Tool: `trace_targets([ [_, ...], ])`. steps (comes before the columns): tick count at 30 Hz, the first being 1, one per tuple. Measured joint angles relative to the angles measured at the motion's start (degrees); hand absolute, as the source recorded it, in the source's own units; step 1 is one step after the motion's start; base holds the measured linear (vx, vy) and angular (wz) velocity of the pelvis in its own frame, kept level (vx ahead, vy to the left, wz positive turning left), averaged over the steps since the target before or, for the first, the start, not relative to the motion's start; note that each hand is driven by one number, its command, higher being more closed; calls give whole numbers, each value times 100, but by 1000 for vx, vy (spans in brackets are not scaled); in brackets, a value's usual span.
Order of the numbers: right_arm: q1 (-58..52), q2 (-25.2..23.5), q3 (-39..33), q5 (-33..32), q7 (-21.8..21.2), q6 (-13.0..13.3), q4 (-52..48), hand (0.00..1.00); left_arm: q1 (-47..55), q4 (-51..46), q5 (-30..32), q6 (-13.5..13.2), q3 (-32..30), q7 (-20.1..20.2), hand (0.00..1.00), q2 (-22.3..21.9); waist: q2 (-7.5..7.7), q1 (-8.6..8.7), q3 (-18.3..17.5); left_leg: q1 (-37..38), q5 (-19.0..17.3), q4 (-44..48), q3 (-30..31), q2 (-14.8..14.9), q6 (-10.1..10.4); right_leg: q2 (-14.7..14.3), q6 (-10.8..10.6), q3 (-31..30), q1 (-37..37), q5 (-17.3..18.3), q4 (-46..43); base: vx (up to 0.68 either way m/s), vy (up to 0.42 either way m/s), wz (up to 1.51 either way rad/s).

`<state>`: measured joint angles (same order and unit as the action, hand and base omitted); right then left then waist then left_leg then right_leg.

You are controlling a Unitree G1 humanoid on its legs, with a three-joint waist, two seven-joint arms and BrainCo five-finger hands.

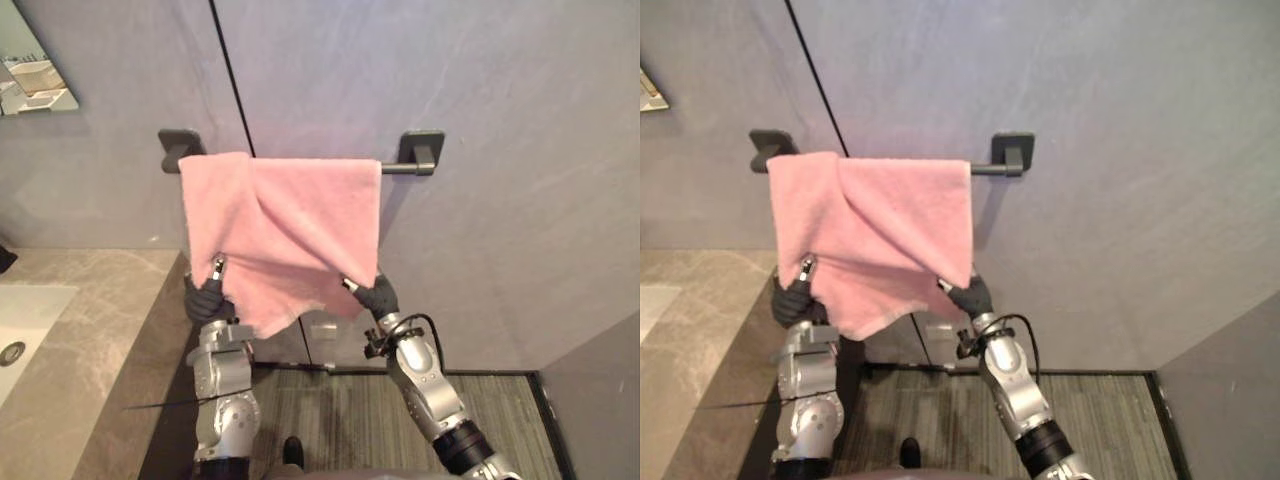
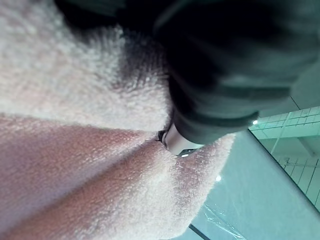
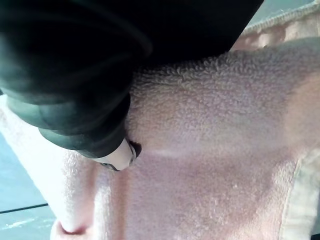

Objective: Organize washtable

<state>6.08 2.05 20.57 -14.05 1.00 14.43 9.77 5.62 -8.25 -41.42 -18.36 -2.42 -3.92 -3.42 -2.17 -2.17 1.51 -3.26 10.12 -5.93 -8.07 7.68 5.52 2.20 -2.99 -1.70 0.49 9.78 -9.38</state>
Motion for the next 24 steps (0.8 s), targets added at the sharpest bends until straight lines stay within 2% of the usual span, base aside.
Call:
trace_targets([
  [10, -186, -167, -141, -119, -5, 0, 0, 100, 1, 214, 63, 40, 13, 3, 100, 0, 25, 23, 16, 0, -13, 0, -17, 1, -7, 0, 0, -16, 2, 0, 20, 0, 0, 0],
  [15, -213, -184, -162, -119, -6, 0, 0, 100, 1, 213, 64, 42, 26, 5, 100, 1, 31, 121, 20, 0, -26, 0, -25, 1, -2, 0, 0, -29, 4, 0, 33, 0, 0, 0],
  [24, -390, -295, -198, -119, -10, -1, 0, 100, 1, 213, 112, 51, 42, 4, 100, 0, 31, 134, 21, 2, -57, 1, -64, 2, 6, 2, 0, -41, 9, 0, 59, 0, 0, 0],
])
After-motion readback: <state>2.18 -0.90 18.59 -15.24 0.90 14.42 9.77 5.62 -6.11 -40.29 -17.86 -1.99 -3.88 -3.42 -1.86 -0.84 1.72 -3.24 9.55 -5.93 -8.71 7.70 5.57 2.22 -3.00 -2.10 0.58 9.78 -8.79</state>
